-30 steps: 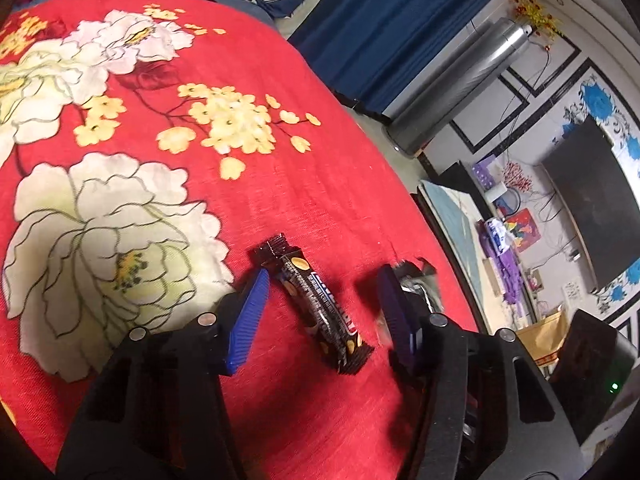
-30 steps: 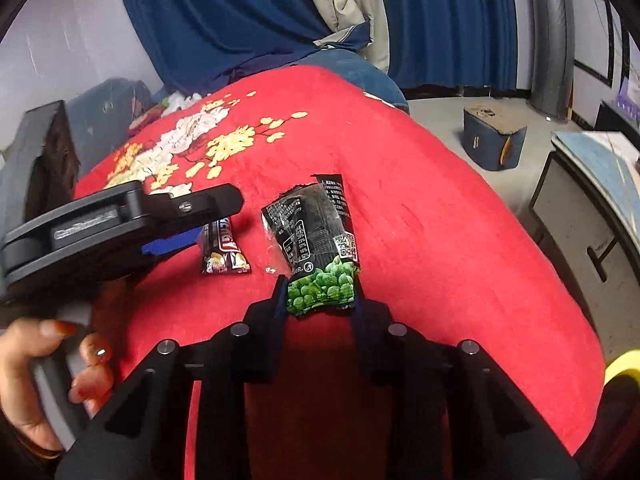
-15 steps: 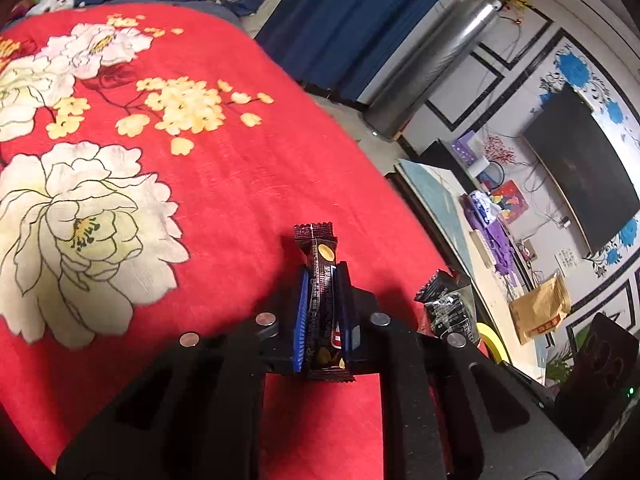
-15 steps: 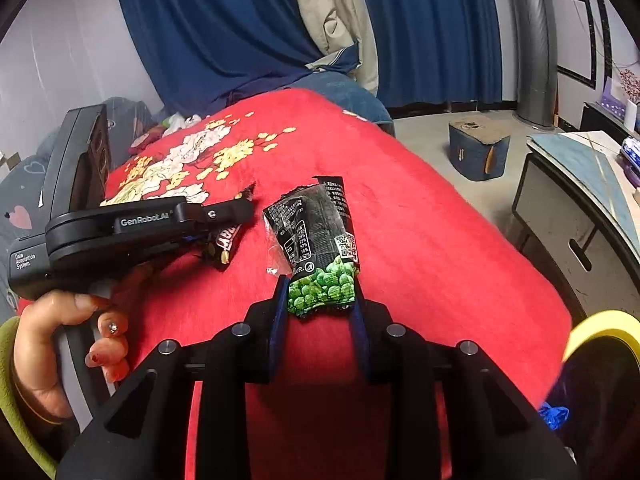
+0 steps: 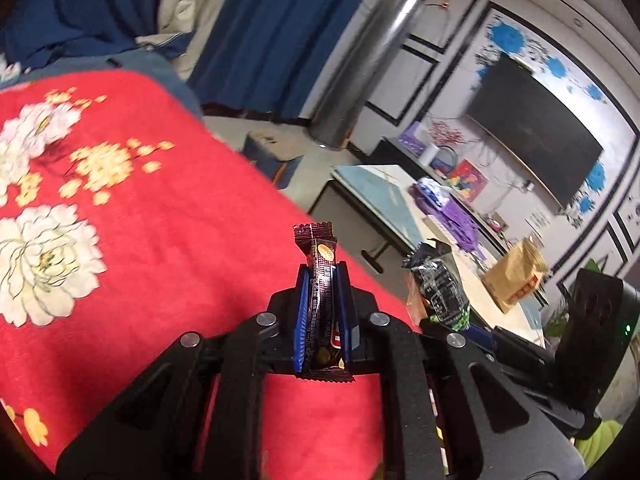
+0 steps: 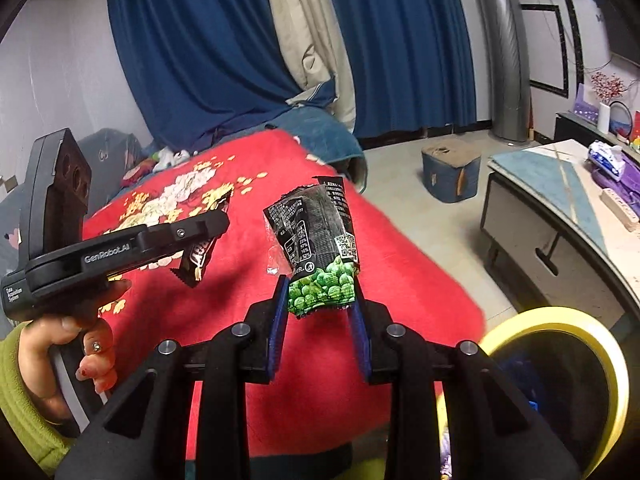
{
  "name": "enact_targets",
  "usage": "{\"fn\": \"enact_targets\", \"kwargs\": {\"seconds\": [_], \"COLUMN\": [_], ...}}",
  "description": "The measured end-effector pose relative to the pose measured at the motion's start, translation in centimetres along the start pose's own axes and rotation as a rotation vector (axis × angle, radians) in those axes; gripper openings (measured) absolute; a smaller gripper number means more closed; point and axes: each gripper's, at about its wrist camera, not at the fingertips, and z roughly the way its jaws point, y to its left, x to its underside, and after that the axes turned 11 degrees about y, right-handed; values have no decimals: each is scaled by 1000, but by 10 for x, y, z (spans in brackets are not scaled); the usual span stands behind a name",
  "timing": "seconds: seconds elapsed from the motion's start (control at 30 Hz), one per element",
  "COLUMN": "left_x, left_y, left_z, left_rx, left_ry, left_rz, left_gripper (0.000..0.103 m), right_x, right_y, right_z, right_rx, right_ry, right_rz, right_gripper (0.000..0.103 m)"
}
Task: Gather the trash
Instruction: 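Carry the chocolate bar and pea bag over the yellow bin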
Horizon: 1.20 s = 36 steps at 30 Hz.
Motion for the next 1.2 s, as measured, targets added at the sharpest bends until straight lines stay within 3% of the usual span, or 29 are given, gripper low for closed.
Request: {"fn": "enact_targets", "kwargs": {"seconds": [0.53, 1.2], "left_x": [10, 22], "left_y": [-57, -114], "left_z": [8, 29], "left_rx": [88, 188], "left_ry": [22, 67], "left_rz": [140, 272], "left_gripper": [8, 8], "right_x": [17, 43], "right_y": [-41, -72], "right_z": [-56, -98], "right_rx": [73, 172], "right_ry": [-60, -95], "right_rz": [65, 133], "right_gripper": [28, 28]}}
